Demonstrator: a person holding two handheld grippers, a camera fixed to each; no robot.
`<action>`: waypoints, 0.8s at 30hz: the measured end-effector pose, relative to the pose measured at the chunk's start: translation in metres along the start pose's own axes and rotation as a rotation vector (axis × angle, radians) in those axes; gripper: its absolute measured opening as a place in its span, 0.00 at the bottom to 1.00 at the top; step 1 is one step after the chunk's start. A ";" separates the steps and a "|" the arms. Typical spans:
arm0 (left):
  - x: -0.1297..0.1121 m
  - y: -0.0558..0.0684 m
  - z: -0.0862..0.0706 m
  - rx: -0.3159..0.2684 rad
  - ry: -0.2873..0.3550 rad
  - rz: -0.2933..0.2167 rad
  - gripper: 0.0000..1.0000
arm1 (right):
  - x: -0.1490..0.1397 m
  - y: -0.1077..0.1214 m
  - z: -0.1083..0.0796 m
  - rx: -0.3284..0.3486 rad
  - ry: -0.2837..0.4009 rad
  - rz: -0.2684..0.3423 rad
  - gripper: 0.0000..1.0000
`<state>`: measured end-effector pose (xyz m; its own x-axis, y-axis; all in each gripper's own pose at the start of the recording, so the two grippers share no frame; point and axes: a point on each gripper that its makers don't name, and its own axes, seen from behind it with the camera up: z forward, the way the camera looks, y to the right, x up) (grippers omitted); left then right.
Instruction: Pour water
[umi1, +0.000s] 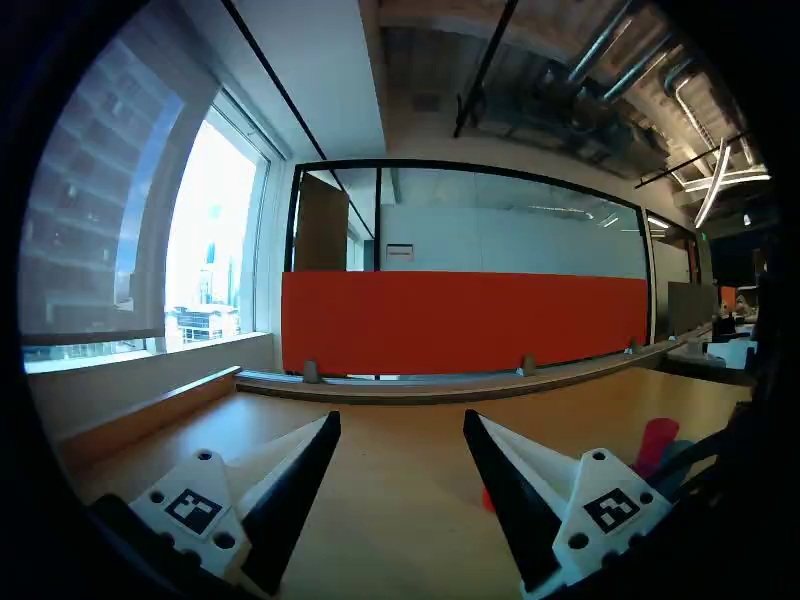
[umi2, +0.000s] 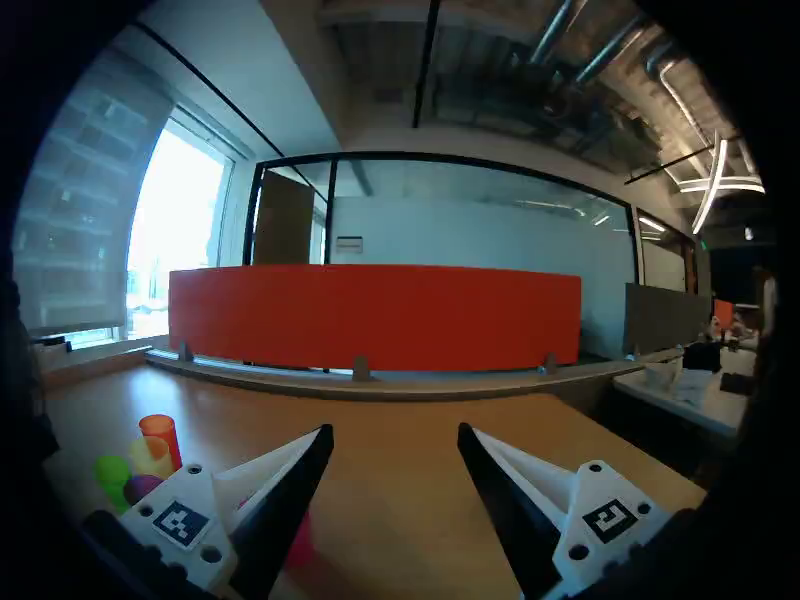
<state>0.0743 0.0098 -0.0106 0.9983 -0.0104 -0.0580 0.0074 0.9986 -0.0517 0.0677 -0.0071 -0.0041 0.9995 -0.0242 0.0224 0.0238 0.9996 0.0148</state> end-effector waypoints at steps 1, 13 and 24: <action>0.000 0.000 0.000 0.003 0.002 0.008 0.91 | 0.001 0.000 0.000 -0.002 -0.001 0.002 0.96; -0.013 -0.009 0.002 0.057 0.029 0.028 0.91 | 0.008 0.004 -0.002 -0.032 -0.021 0.032 0.96; -0.035 -0.009 0.002 0.071 0.019 0.051 0.91 | 0.007 0.004 -0.005 -0.045 -0.037 0.018 0.96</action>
<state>0.0394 0.0008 -0.0058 0.9961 0.0403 -0.0779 -0.0386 0.9990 0.0230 0.0744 -0.0033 -0.0091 0.9982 -0.0060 0.0591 0.0079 0.9995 -0.0312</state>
